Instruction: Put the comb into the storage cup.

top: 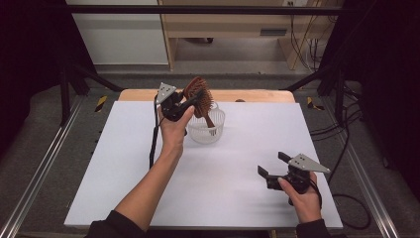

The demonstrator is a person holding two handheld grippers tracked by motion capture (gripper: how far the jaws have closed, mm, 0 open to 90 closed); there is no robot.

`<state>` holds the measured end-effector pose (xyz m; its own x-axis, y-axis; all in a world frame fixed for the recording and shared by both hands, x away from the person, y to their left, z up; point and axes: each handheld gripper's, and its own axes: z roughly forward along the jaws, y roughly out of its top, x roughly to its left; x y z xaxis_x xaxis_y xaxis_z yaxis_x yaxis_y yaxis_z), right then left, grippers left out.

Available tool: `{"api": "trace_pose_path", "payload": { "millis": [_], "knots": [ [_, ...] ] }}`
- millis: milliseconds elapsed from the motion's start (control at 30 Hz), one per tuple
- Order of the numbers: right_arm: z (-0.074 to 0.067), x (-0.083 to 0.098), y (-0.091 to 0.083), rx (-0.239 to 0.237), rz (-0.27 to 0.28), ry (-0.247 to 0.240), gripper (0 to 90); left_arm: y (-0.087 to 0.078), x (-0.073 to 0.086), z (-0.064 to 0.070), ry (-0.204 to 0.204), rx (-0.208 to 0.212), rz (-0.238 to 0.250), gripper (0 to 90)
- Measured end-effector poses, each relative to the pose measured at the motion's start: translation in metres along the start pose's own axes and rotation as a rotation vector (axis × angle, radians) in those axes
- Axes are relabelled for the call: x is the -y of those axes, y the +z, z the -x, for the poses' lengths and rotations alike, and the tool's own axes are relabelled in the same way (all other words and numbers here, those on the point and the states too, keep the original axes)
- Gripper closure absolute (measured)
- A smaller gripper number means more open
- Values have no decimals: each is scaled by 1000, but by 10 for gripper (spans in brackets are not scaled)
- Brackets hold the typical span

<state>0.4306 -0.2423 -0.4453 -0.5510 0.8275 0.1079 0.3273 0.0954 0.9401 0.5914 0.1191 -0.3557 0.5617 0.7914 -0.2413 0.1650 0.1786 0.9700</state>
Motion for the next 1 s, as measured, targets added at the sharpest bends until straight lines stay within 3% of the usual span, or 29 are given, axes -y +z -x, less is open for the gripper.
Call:
{"api": "trace_pose_path", "payload": {
  "millis": [267, 1000],
  "knots": [
    [0, 0, 0, -1, -3, 1, 57, -2, 8, -2, -10, -20, 4, 524],
    [0, 1, 0, -2, -4, 3, 58, 0, 18, -3, -40, -20, 8, 523]
  ]
}}
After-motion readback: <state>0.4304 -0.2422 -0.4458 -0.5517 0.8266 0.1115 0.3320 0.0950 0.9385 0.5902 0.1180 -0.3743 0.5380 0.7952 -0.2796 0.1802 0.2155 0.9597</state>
